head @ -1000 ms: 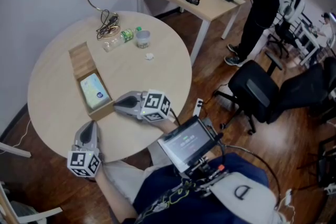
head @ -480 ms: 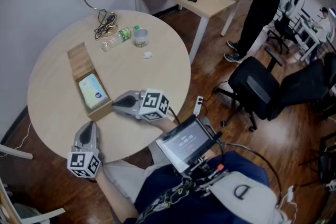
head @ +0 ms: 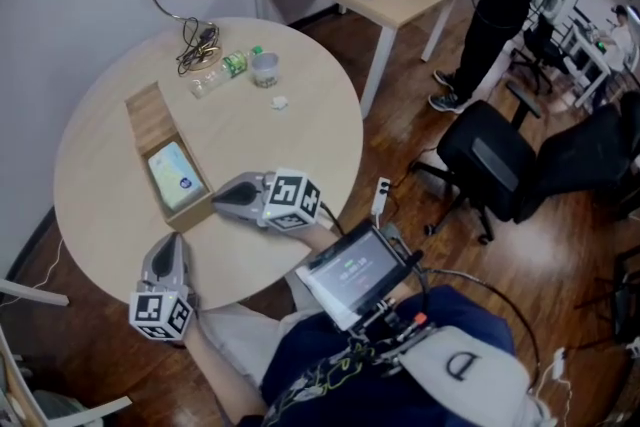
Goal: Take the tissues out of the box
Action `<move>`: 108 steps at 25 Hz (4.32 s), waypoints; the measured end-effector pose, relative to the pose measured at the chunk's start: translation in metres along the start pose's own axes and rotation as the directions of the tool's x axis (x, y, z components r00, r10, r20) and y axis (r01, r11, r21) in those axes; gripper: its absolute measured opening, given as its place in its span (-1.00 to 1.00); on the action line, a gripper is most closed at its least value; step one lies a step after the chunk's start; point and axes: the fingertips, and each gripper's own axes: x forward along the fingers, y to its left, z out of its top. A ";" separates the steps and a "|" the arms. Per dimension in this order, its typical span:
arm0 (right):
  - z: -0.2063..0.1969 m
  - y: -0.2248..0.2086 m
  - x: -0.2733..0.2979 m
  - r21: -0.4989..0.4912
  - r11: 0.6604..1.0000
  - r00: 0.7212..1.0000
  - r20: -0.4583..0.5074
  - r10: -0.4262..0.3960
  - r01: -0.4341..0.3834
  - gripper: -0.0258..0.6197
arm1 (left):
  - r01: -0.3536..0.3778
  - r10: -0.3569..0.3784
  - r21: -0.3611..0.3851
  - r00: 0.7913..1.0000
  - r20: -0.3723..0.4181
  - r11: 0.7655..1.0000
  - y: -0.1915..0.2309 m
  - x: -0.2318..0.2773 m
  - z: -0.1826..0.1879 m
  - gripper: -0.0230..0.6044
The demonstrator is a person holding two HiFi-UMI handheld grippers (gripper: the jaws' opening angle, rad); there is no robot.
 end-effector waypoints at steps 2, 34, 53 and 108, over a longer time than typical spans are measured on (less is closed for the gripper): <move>0.000 0.001 0.000 0.004 1.000 1.000 -0.004 0.004 -0.004 -0.93 | -0.006 0.006 0.001 1.000 -0.001 1.000 0.000 -0.001 0.000 -0.92; -0.004 -0.003 -0.006 0.010 1.000 1.000 -0.022 -0.013 0.013 -0.93 | -0.153 0.166 -0.066 0.872 0.461 0.986 -0.002 -0.029 0.142 0.44; -0.001 -0.009 -0.013 0.006 1.000 1.000 -0.018 -0.017 0.017 -0.93 | -0.297 0.274 0.294 0.954 0.117 0.908 0.047 -0.137 0.234 0.67; -0.003 -0.003 -0.003 0.011 1.000 1.000 -0.019 -0.015 0.016 -0.93 | -0.336 0.338 0.064 0.884 -0.322 0.940 0.034 0.107 0.053 0.42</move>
